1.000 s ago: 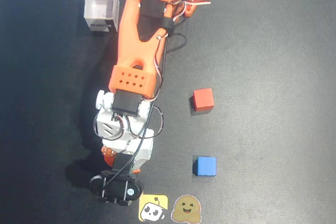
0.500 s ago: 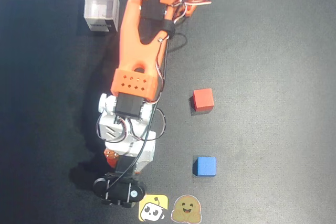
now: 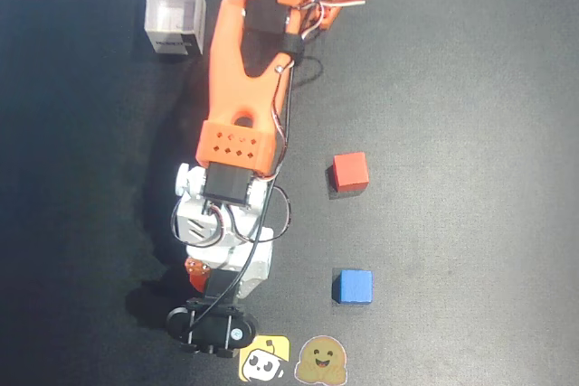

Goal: Put the green cube on top of the orange cube.

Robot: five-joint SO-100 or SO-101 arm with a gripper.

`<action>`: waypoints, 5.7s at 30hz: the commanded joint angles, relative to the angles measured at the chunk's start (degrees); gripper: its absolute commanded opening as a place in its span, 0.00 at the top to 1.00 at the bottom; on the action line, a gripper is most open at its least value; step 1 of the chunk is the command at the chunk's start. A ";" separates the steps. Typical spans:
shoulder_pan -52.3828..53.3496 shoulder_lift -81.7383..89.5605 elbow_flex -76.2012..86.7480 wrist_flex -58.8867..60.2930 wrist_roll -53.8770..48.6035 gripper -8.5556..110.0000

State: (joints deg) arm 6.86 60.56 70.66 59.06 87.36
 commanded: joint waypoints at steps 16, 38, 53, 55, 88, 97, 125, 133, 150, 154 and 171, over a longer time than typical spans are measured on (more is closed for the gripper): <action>0.53 3.69 4.57 -2.11 1.32 0.79; 1.05 7.03 6.86 -3.08 1.58 0.72; -0.18 9.67 8.44 -4.04 4.39 0.71; -0.35 9.93 8.44 -4.04 4.83 0.71; -1.93 43.42 31.55 -5.54 2.64 0.82; -2.11 69.26 54.14 -3.52 -2.11 0.92; -3.87 116.54 93.96 -0.35 -5.27 0.93; -3.43 116.54 93.96 5.54 -5.54 0.93; -3.60 116.54 93.96 13.01 -11.16 0.93; -3.52 116.54 93.96 13.01 -11.16 0.93; -3.52 116.54 93.96 13.01 -11.16 0.93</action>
State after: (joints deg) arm 3.16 176.57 164.97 71.98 76.55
